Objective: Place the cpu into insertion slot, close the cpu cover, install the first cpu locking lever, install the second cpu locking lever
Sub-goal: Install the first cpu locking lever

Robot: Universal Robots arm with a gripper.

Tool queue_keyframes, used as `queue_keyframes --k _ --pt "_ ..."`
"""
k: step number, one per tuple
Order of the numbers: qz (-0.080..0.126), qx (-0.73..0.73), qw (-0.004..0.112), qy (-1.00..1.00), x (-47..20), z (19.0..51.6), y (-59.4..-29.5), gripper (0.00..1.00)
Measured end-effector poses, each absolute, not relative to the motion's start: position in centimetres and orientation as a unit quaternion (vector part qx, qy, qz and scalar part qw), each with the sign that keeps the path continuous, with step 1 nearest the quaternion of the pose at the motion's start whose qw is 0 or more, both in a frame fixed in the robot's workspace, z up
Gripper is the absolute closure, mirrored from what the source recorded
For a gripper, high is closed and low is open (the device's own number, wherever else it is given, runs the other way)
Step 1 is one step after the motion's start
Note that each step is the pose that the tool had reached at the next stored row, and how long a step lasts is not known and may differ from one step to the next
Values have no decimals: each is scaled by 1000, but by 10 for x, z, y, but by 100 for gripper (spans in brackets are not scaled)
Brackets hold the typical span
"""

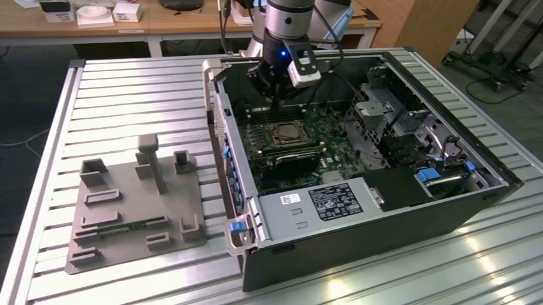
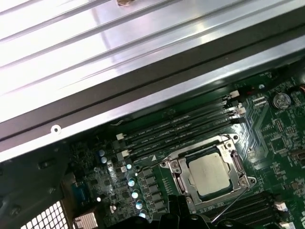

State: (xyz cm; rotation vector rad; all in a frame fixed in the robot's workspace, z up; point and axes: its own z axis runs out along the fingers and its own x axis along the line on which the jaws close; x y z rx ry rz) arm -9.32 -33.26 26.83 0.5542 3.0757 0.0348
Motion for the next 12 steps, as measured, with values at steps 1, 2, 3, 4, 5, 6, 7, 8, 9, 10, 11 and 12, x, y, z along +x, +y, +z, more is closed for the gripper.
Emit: queue_keyframes --k 1,2,3,4,5,6,7,8,9,10,11,12 --pt "11 171 8 985 -93 268 -333 90" --pt "11 165 8 986 -93 268 -333 90" --pt "11 159 8 987 -93 268 -333 90" --pt "11 155 8 988 -93 268 -333 90" --pt "11 153 8 988 -93 268 -333 90" --pt "11 152 8 988 -93 268 -333 90" --pt "11 152 8 988 -93 268 -333 90" --pt "11 150 8 989 -93 268 -333 90" --pt "11 148 8 989 -93 268 -333 90" --pt "11 148 8 989 -93 268 -333 90" --pt "11 148 8 989 -93 268 -333 90" --pt "11 148 8 989 -93 268 -333 90"
